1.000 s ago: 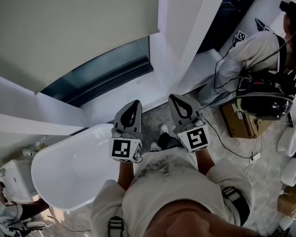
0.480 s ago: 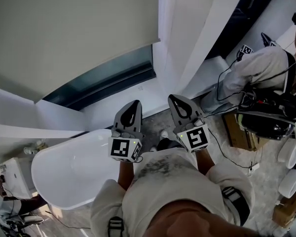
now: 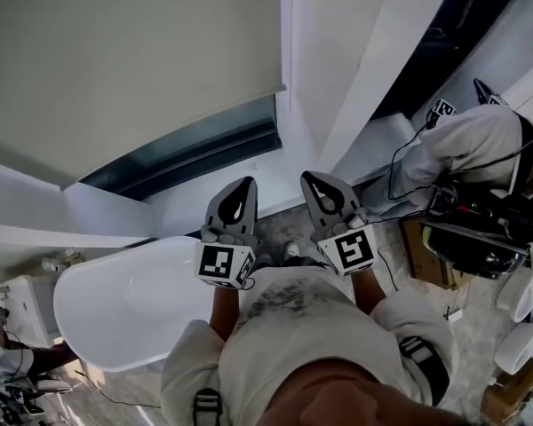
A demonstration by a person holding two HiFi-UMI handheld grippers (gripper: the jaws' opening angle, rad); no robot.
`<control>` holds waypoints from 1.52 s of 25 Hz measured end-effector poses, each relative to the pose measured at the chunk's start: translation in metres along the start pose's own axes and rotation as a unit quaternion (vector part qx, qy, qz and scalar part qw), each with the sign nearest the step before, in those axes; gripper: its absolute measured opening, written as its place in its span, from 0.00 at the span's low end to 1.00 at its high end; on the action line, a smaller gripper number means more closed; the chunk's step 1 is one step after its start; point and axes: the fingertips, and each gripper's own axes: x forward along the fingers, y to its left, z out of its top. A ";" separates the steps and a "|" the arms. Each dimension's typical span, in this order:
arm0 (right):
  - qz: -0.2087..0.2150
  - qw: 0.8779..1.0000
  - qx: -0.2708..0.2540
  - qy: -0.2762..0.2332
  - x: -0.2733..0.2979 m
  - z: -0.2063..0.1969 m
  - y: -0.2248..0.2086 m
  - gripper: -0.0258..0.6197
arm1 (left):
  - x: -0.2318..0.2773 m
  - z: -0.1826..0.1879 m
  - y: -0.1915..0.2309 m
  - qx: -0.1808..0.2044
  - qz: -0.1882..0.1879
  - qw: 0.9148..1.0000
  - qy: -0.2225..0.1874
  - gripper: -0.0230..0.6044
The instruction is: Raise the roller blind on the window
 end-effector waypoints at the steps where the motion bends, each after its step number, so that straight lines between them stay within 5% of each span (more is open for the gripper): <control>1: 0.000 1.000 0.003 -0.002 0.001 0.001 -0.002 0.13 | 0.004 0.001 0.000 0.002 -0.001 1.000 0.000 0.05; 24: -0.062 0.998 0.000 0.020 0.066 -0.021 -0.038 0.14 | 0.107 -0.016 0.032 0.013 -0.114 0.993 0.008 0.05; 38: -0.106 0.993 -0.001 0.051 0.081 -0.029 -0.042 0.13 | 0.140 -0.017 0.037 -0.001 -0.195 0.981 0.008 0.05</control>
